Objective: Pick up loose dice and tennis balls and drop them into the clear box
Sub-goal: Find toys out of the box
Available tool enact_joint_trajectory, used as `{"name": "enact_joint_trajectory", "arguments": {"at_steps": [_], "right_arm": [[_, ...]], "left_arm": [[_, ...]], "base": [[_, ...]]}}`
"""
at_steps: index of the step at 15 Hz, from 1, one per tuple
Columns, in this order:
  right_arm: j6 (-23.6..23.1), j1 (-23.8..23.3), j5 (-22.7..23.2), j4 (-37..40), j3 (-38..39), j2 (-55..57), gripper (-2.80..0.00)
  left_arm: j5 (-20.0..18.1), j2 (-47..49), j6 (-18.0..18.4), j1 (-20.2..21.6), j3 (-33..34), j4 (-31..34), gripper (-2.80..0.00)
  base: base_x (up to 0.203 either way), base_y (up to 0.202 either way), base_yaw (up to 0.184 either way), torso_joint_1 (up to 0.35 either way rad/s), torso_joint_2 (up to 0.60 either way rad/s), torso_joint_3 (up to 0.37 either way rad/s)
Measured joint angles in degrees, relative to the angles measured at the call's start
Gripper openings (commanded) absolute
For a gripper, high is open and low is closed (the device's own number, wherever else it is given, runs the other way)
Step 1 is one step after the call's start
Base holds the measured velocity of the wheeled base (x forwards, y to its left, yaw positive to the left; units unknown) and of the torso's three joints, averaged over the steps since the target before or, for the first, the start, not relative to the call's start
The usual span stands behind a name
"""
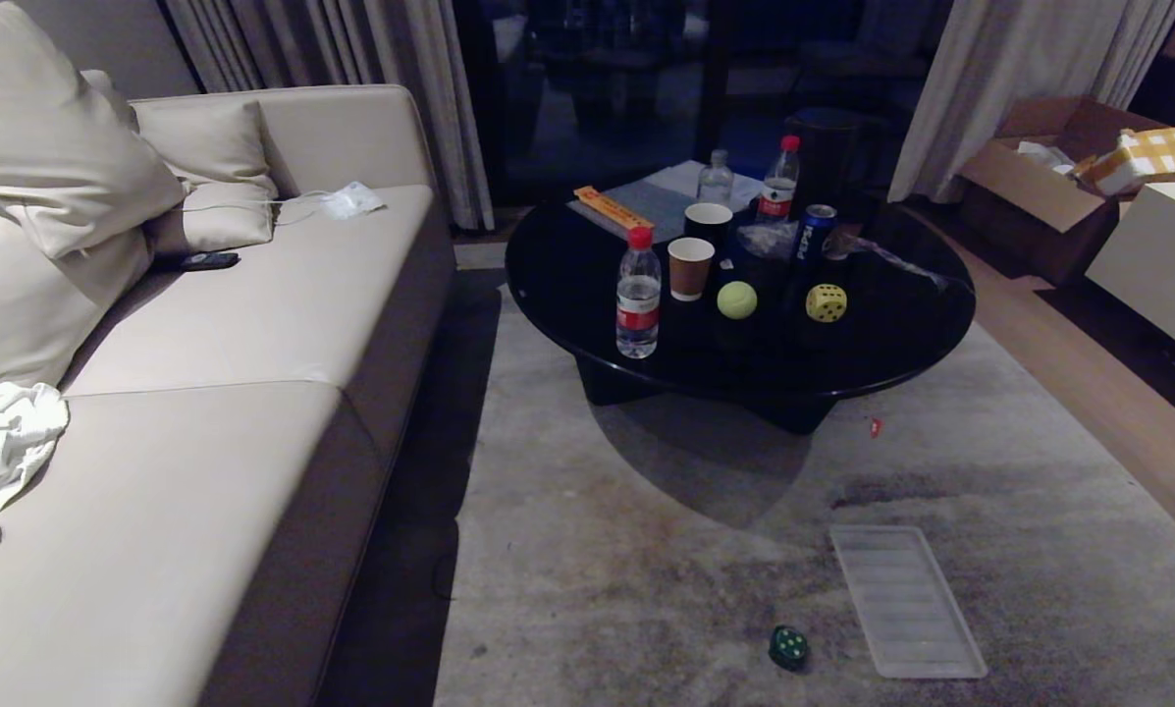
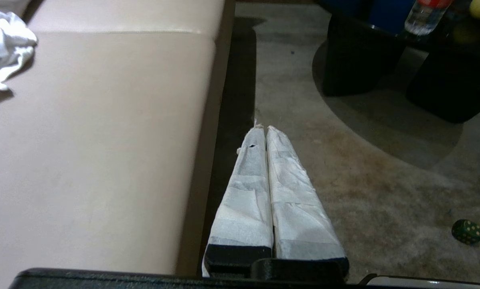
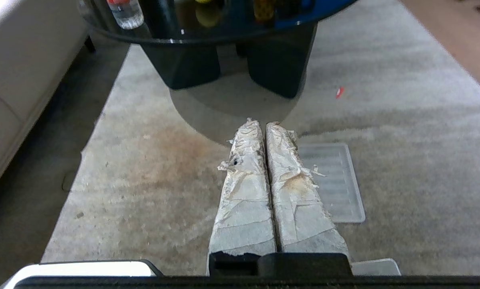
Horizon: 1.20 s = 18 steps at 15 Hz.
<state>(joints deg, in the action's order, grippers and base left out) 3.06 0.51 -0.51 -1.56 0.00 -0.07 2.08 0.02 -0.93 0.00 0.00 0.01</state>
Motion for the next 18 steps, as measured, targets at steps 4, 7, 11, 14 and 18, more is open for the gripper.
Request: {"name": "enact_joint_trajectory", "arguments": {"at_steps": [4,7,11,14,18], "right_arm": [[-0.06,0.00,0.06,0.01,0.00,0.00,-2.80],[-0.09,0.00,0.06,0.00,0.00,0.00,-2.80],[-0.09,0.00,0.07,0.02,0.00,0.00,-2.80],[-0.08,0.00,0.09,0.00,0.00,0.00,-2.80],[-0.07,0.00,0.08,-0.01,0.00,0.00,-2.80]], "left_arm": [[-0.02,0.00,0.02,0.00,0.00,-0.01,-2.80],[0.00,0.00,-0.01,0.00,0.00,-0.01,-2.80],[-0.02,0.00,0.06,0.00,0.00,-0.01,-2.80],[0.00,0.00,0.02,0.00,0.00,-0.01,-2.80],[0.00,0.00,0.07,0.00,0.00,-0.01,-2.80]], "base": [[0.000,0.000,0.000,0.003,0.00,-0.199],[0.000,0.000,0.000,0.004,0.00,-0.196],[0.000,0.000,0.000,0.002,0.00,-0.201],[0.000,0.000,0.000,0.003,0.00,-0.193],[0.000,0.000,0.000,0.002,0.00,-0.200]]}}
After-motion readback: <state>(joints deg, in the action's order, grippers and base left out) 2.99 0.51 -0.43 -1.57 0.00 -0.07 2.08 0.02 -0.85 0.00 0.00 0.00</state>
